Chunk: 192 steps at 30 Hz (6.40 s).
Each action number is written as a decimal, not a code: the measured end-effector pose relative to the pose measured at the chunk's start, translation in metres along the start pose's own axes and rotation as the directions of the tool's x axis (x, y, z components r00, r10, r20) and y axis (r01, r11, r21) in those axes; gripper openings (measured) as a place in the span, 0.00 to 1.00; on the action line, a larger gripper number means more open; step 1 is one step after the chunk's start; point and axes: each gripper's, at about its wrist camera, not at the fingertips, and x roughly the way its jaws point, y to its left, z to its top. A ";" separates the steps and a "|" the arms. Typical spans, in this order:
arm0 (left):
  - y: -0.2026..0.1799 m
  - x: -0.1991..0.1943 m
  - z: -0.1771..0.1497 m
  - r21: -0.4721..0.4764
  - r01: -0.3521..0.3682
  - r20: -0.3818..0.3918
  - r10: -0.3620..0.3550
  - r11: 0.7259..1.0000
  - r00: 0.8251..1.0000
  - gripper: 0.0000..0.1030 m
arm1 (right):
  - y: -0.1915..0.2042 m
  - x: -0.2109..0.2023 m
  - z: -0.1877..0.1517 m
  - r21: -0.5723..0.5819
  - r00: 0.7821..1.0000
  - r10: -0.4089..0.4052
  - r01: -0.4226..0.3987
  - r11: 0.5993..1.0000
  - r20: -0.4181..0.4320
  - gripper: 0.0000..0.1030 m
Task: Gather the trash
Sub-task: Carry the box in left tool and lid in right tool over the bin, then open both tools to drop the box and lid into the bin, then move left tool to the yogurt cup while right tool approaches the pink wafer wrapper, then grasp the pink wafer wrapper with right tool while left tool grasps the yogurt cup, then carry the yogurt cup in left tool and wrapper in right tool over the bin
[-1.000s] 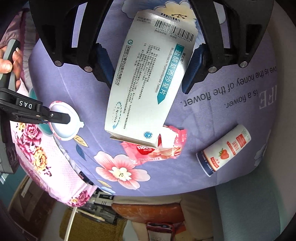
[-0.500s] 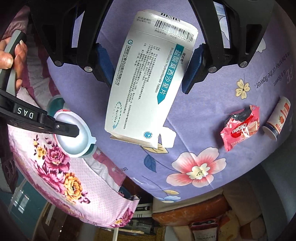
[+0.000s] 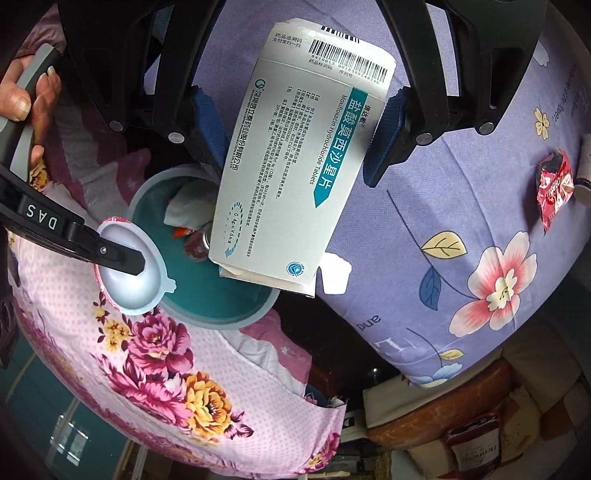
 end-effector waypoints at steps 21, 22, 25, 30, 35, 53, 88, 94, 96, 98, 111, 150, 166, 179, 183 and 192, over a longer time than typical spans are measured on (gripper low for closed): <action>-0.051 0.044 0.057 0.014 0.080 -0.014 -0.080 0.997 0.997 0.72 | -0.067 0.000 0.015 0.090 0.993 -0.115 0.115 0.989 0.000 0.10; -0.050 0.044 0.058 0.010 0.084 -0.012 -0.084 0.996 0.996 0.76 | -0.066 0.001 0.016 0.087 0.993 -0.118 0.117 0.989 -0.001 0.10; -0.045 0.045 0.058 -0.005 0.080 -0.005 -0.080 0.997 0.997 0.85 | -0.064 0.004 0.017 0.079 0.992 -0.124 0.124 0.989 -0.007 0.10; -0.033 0.050 0.055 -0.034 0.078 -0.017 -0.078 0.996 0.997 0.87 | -0.057 0.011 0.020 0.067 0.991 -0.130 0.131 0.989 -0.021 0.10; -0.021 0.052 0.049 -0.046 0.071 -0.031 -0.073 0.996 0.997 0.88 | -0.049 0.020 0.021 0.049 0.990 -0.136 0.138 0.989 -0.040 0.10; 0.026 0.040 0.022 -0.139 0.093 -0.035 -0.099 0.986 0.995 0.88 | -0.010 0.027 0.024 0.004 0.985 -0.155 0.156 0.988 -0.071 0.63; 0.209 -0.059 -0.102 -0.368 -0.006 0.083 0.039 0.930 0.996 0.89 | 0.223 0.052 -0.016 -0.497 0.978 -0.140 0.045 0.867 -0.157 0.80; 0.272 -0.075 -0.139 -0.405 -0.094 0.052 0.125 0.910 0.991 0.89 | 0.293 0.089 -0.026 -0.646 0.963 -0.136 -0.049 0.761 -0.234 0.80; 0.293 -0.079 -0.149 -0.410 -0.122 0.034 0.149 0.904 0.988 0.89 | 0.317 0.100 -0.027 -0.690 0.959 -0.135 -0.078 0.719 -0.250 0.80; 0.313 -0.083 -0.159 -0.409 -0.140 0.025 0.164 0.902 0.986 0.89 | 0.339 0.112 -0.029 -0.733 0.955 -0.142 -0.100 0.673 -0.260 0.80; 0.394 -0.091 -0.165 -0.349 -0.209 0.002 0.224 0.913 0.975 0.89 | 0.453 0.190 -0.027 -0.898 0.926 -0.187 -0.245 0.367 -0.329 0.80; 0.380 -0.028 -0.105 -0.330 -0.261 -0.075 0.251 0.907 0.965 0.51 | 0.381 0.174 -0.035 -0.687 0.885 0.025 -0.379 0.620 -0.466 0.21; 0.275 -0.061 -0.133 -0.288 -0.217 -0.020 0.221 0.933 0.975 0.48 | 0.283 0.106 -0.041 -0.532 0.934 0.077 -0.266 0.804 -0.350 0.21; 0.250 -0.052 -0.145 -0.349 -0.189 -0.042 0.186 0.918 0.982 0.62 | 0.277 0.091 -0.055 -0.529 0.948 0.063 -0.229 0.817 -0.313 0.21; 0.257 -0.044 -0.144 -0.375 -0.200 -0.063 0.190 0.905 0.980 0.62 | 0.276 0.095 -0.052 -0.515 0.949 0.066 -0.225 0.827 -0.308 0.21; 0.243 -0.054 -0.143 -0.403 -0.232 -0.034 0.239 0.886 0.971 0.48 | 0.262 0.079 -0.048 -0.493 0.970 0.067 -0.177 0.851 -0.233 0.21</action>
